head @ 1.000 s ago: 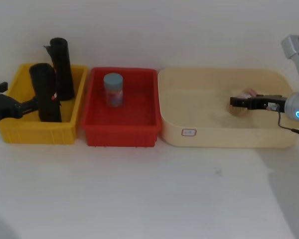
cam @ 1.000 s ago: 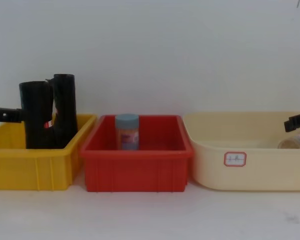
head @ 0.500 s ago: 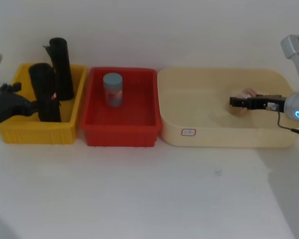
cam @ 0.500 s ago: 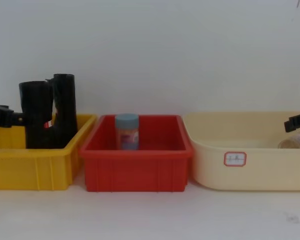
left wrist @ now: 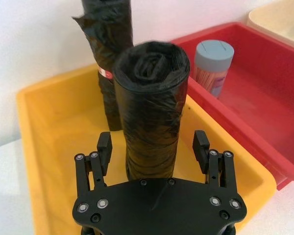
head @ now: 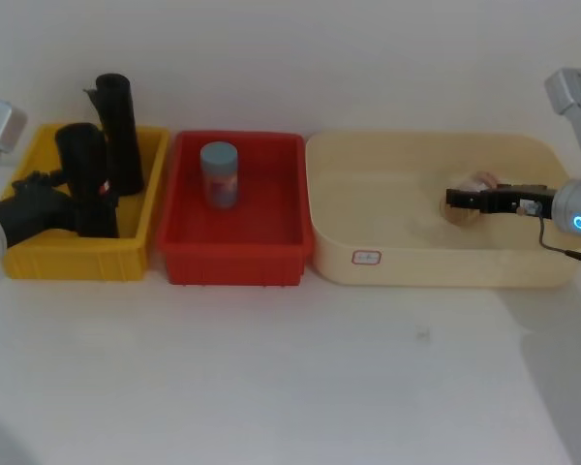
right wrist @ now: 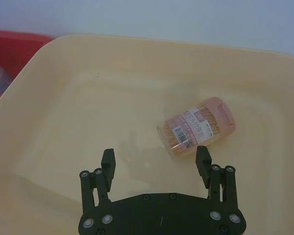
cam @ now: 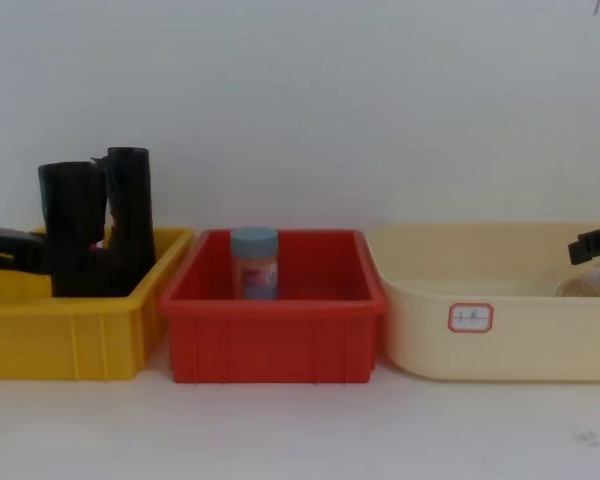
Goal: Pick up the garbage bag with the one hand and transfer it to the other hand.
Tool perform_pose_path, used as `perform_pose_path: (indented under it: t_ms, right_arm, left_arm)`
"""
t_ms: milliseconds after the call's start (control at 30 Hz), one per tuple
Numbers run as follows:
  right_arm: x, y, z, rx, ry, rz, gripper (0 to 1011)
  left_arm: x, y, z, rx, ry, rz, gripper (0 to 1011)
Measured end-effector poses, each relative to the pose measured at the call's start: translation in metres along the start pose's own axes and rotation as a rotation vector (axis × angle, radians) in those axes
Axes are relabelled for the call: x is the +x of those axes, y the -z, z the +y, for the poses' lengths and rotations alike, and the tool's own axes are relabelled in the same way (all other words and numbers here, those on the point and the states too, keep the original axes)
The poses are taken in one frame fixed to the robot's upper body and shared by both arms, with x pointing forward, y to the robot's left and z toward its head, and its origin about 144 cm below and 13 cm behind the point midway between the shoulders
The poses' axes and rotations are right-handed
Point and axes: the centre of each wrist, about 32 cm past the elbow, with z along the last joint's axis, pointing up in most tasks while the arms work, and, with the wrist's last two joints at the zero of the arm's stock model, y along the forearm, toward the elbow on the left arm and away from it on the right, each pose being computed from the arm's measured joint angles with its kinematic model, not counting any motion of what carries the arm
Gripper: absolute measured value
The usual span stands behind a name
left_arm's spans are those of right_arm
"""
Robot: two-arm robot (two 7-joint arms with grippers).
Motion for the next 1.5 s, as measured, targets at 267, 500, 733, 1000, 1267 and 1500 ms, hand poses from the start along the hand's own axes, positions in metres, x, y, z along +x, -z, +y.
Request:
perform_pose_path:
  t_ms: [267,500,733,1000,1267,1500]
  right_arm:
    - [0.000,0.000,0.000,0.000,0.000,0.000,1001]
    - [0.000,0.000,0.000,0.000,0.000,0.000,1001]
    - [0.000,0.000,0.000,0.000,0.000,0.000,1001]
    - [0.000,0.000,0.000,0.000,0.000,0.000,1001]
    - [0.000,0.000,0.000,0.000,0.000,0.000,1001]
    - [0.000,0.000,0.000,0.000,0.000,0.000,1001]
  left_arm:
    - [0.002,0.005,-0.014,0.015,0.017,-0.002,1000]
    - [0.002,0.005,-0.016,0.015,0.019,-0.004,1000]
    - [0.003,0.004,-0.014,0.010,0.016,-0.003,985]
    - [0.003,0.004,-0.012,0.009,0.012,0.000,799]
    - [0.003,0.004,-0.011,0.008,0.011,0.001,533]
    - [0.003,0.004,-0.011,0.007,0.010,0.002,477]
